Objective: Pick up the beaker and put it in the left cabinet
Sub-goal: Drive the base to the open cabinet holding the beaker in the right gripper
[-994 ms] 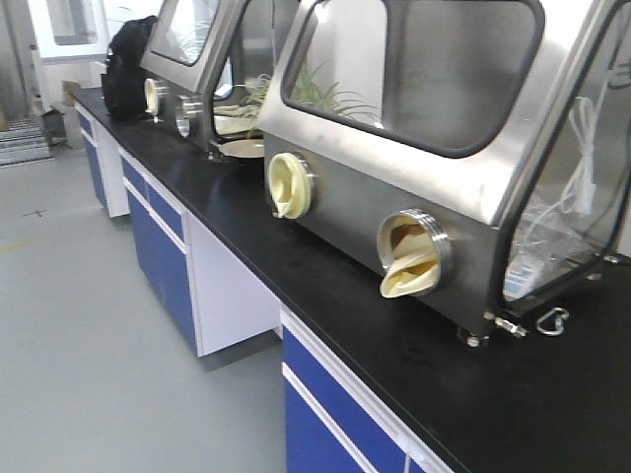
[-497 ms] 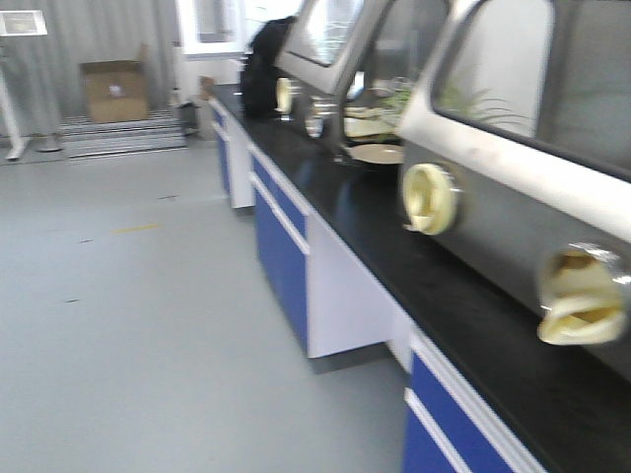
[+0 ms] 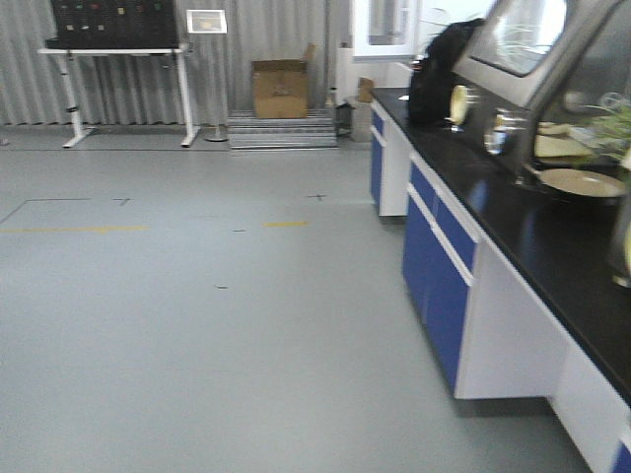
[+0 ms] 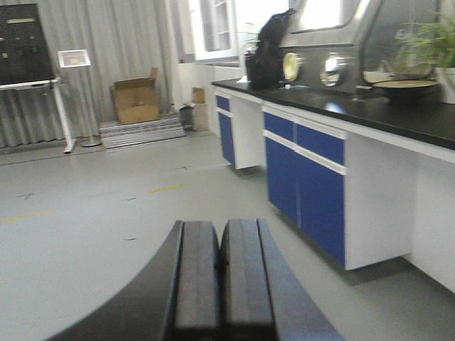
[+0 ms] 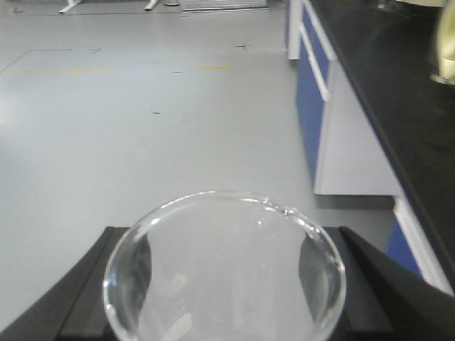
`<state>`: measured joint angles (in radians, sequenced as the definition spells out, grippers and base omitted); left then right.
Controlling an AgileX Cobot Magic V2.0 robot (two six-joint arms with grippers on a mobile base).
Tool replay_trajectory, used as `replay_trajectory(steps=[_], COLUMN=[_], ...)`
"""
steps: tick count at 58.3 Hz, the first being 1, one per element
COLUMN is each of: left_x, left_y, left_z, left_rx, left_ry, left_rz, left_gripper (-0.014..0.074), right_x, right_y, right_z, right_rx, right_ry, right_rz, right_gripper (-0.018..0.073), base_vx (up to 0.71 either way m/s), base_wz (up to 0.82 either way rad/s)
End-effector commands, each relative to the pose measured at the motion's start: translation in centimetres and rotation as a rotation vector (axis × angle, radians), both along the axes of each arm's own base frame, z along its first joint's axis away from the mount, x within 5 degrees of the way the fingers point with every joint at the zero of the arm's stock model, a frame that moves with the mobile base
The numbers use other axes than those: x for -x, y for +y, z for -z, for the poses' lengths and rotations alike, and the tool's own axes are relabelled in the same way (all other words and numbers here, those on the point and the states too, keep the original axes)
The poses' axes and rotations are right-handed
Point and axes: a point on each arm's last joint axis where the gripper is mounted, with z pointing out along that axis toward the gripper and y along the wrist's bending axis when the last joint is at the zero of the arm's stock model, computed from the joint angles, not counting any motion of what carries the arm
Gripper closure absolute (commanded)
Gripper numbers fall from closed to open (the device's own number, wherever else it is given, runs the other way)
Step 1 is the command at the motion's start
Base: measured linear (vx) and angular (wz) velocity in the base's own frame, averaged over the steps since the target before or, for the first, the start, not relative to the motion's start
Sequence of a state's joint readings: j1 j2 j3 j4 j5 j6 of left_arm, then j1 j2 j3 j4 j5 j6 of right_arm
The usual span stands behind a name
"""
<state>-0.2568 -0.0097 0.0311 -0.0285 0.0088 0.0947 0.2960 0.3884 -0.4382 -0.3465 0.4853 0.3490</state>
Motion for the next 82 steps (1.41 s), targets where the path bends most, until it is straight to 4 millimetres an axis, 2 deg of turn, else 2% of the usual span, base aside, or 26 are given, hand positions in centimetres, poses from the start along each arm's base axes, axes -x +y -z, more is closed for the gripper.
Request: replay_trajectory(steps=[1,28,54,82], left_x=[0.15,0.15,0.15,0.15], left_y=[0.04,0.04,0.04,0.04], left_z=[-0.31,-0.31,-0.31,-0.31], left_rx=[0.033,0.033,0.033,0.033], left_ry=[-0.081,-0.081,-0.081,-0.081], left_rz=[0.002,0.002,0.002,0.002], left_gripper=[0.0596,0.0596,0.0596,0.0596], right_x=[-0.15,-0.15,-0.15,-0.14], right_y=[0.18,0.18,0.18,0.16], right_z=[-1.55,-1.55,-1.55,-1.49], right_rx=[-0.003,-0.003,-0.003,-0.002], right_ry=[-0.101,-0.101,-0.101,-0.095], right_rz=[-0.022,-0.022,-0.022,-0.02], right_gripper=[0.0565,0.0565,0.0565,0.0565], base_vx=[0.31,0.43,0.56,0.61], base_wz=[0.43,0.15,-0.02,0.23])
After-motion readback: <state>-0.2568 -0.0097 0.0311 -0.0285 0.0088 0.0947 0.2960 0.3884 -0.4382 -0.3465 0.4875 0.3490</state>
